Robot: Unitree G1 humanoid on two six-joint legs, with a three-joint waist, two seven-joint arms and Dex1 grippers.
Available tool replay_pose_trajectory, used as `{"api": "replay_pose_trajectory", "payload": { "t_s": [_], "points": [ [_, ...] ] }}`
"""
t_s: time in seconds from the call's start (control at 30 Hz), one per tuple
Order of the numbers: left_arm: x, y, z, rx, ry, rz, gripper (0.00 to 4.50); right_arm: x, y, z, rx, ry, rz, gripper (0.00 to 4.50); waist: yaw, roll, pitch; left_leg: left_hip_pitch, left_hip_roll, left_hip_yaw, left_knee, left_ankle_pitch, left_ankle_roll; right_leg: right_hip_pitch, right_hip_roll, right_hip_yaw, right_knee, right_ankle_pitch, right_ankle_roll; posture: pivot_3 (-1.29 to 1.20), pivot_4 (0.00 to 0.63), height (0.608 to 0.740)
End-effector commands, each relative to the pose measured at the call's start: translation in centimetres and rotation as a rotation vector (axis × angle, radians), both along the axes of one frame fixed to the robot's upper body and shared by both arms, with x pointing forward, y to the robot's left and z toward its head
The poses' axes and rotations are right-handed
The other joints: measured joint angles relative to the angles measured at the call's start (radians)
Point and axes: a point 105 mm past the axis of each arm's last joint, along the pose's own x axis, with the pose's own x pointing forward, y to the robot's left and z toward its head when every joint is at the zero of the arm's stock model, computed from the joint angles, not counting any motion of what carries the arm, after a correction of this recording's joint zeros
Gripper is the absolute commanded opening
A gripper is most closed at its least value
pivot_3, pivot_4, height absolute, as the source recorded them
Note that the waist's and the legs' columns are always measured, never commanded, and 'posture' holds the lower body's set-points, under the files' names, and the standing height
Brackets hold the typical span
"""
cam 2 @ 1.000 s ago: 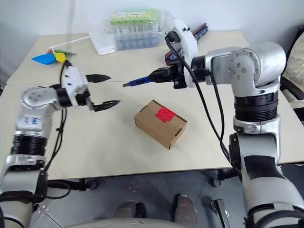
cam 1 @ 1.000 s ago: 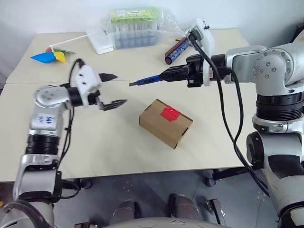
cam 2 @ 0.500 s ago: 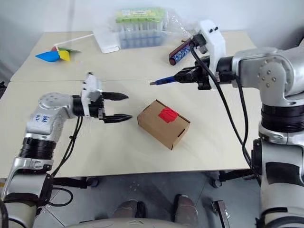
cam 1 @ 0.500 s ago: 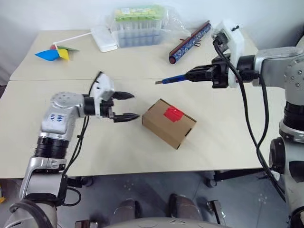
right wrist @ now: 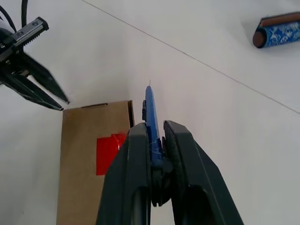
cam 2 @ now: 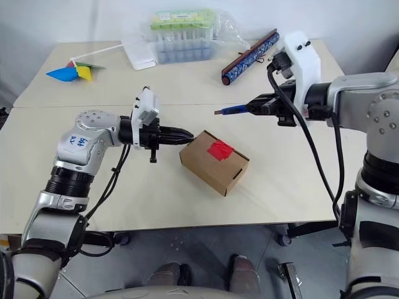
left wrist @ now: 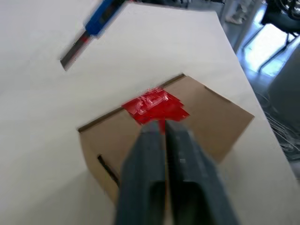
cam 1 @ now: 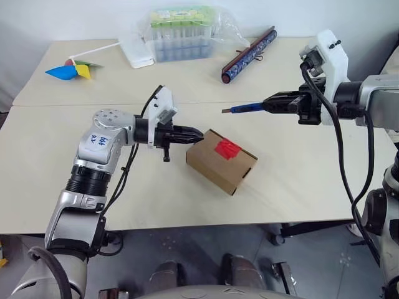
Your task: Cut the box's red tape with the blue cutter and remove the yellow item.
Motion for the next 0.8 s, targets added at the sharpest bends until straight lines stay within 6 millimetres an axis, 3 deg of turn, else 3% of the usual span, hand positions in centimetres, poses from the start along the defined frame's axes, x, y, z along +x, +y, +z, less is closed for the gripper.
{"api": "replay_pose_trajectory", "payload": {
  "t_s": [0.03, 0.4, 0.8],
  "points": [
    [0.0, -0.1, 0.0, 0.094, 0.007, -0.006, 0.0, -0.8, -0.2, 0.8, -0.003, -0.059, 0.002, 0.15, 0.0, 0.0, 0.0, 0.0, 0.0, 0.0, 0.0, 0.0, 0.0, 0.0, 0.0, 0.0, 0.0, 0.0, 0.0, 0.0, 0.15, 0.74],
    [0.4, -1.3, -1.2, 0.188, 0.044, -0.018, 0.0, -0.9, 0.2, -0.2, -0.033, -0.036, 0.019, 0.15, 0.014, 0.0, 0.0, 0.0, 0.0, 0.0, 0.0, 0.0, 0.0, 0.0, 0.0, 0.001, 0.0, 0.0, 0.0, 0.0, 0.15, 0.74],
    [0.8, -1.4, -2.9, 0.274, 0.068, -0.019, 0.0, -0.8, 0.9, -1.8, -0.106, 0.01, 0.057, 0.15, 0.018, 0.0, 0.0, 0.0, 0.0, 0.001, 0.002, 0.0, 0.0, 0.0, 0.0, 0.001, 0.001, 0.0, 0.0, 0.0, 0.15, 0.74]
  ]
}}
